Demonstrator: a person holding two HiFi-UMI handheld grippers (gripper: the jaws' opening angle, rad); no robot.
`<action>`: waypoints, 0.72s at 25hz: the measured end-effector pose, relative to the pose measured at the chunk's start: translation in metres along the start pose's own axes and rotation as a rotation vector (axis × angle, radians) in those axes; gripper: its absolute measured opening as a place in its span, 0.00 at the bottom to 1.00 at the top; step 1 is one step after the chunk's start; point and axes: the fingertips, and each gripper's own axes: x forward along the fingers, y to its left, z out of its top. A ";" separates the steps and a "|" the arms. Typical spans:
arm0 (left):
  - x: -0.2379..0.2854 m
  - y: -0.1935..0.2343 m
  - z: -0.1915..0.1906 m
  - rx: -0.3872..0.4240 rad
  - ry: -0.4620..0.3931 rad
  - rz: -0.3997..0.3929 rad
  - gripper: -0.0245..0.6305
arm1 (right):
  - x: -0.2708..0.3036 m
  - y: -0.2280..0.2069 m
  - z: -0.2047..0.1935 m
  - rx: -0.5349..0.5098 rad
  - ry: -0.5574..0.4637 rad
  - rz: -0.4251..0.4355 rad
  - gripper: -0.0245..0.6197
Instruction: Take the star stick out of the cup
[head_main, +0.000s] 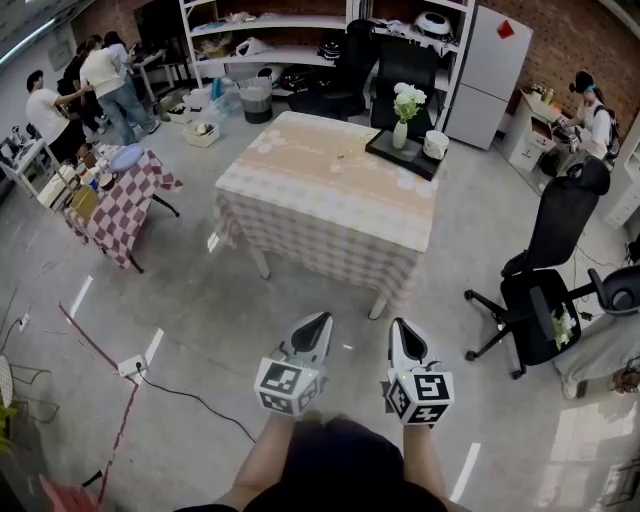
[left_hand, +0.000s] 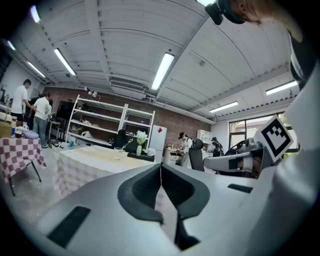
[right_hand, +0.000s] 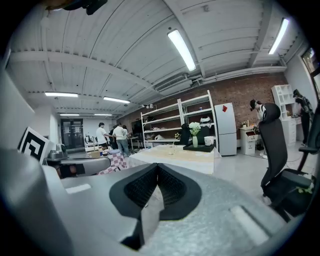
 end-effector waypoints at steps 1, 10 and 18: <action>0.000 -0.002 -0.001 0.001 -0.002 0.001 0.05 | -0.001 -0.002 -0.001 -0.004 -0.002 -0.003 0.04; -0.001 -0.014 -0.020 -0.019 0.011 0.038 0.06 | -0.008 -0.016 -0.020 0.000 0.026 0.005 0.04; -0.002 -0.028 -0.027 -0.024 0.012 0.042 0.05 | -0.020 -0.032 -0.024 0.020 0.015 -0.011 0.04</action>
